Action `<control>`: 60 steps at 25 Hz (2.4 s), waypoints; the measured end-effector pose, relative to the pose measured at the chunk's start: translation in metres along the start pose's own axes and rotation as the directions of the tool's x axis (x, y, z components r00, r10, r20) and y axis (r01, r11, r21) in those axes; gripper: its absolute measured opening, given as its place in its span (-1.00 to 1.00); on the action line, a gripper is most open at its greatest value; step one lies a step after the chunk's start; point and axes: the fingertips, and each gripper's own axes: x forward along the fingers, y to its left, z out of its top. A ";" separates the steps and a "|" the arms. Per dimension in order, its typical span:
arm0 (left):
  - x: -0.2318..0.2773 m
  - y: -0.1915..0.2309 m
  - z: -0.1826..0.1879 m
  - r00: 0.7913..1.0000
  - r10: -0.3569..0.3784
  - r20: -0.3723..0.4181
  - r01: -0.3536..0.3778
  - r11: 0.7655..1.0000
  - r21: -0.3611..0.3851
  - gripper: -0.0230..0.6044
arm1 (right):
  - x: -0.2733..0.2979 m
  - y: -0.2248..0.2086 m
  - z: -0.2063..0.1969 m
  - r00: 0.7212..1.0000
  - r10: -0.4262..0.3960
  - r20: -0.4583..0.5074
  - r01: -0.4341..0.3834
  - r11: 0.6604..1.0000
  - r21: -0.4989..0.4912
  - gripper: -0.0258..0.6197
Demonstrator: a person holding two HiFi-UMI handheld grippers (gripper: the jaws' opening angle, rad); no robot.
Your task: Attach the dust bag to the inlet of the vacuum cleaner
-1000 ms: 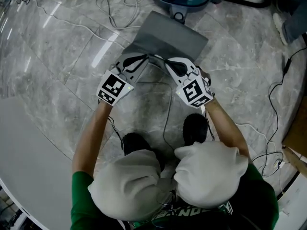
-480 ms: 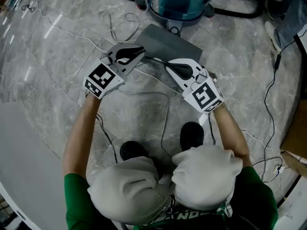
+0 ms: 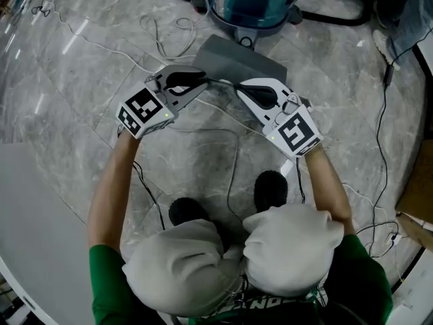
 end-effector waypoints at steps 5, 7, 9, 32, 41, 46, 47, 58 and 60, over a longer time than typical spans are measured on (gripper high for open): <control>0.005 -0.006 -0.005 0.999 -0.017 -0.031 0.017 1.000 0.005 -0.78 | 0.003 0.002 0.004 1.000 0.019 0.013 -0.018 1.000 -0.013 -0.88; 0.006 -0.005 -0.005 0.999 -0.010 -0.035 0.010 1.000 0.007 -0.78 | 0.005 -0.001 0.006 1.000 0.025 0.018 -0.024 1.000 -0.009 -0.88; 0.005 0.000 -0.004 0.999 0.005 -0.033 -0.005 1.000 0.005 -0.79 | 0.006 -0.003 0.007 0.999 0.035 0.020 -0.035 0.999 -0.008 -0.88; -0.044 0.098 0.056 0.988 0.153 0.027 -0.155 0.985 0.073 -0.86 | 0.055 -0.089 0.082 0.979 -0.065 0.192 0.052 0.996 0.070 -0.88; -0.051 0.147 0.081 0.981 0.189 -0.039 -0.184 0.978 0.099 -0.86 | 0.072 -0.137 0.100 0.976 -0.044 0.215 0.011 0.988 0.154 -0.88; -0.050 0.148 0.093 0.981 0.158 -0.112 -0.145 0.982 0.119 -0.86 | 0.067 -0.145 0.107 0.974 0.017 0.225 -0.051 0.988 0.145 -0.87; -0.049 0.148 0.096 0.982 0.146 -0.124 -0.131 0.984 0.118 -0.86 | 0.065 -0.147 0.107 0.974 0.020 0.224 -0.056 0.987 0.152 -0.88; -0.036 0.171 0.126 0.963 0.120 -0.243 -0.078 0.981 0.178 -0.86 | 0.054 -0.179 0.117 0.968 -0.041 0.247 -0.019 0.972 0.233 -0.88; -0.034 0.177 0.126 0.964 0.116 -0.239 -0.070 0.979 0.192 -0.86 | 0.057 -0.184 0.115 0.965 -0.048 0.259 -0.017 0.970 0.242 -0.88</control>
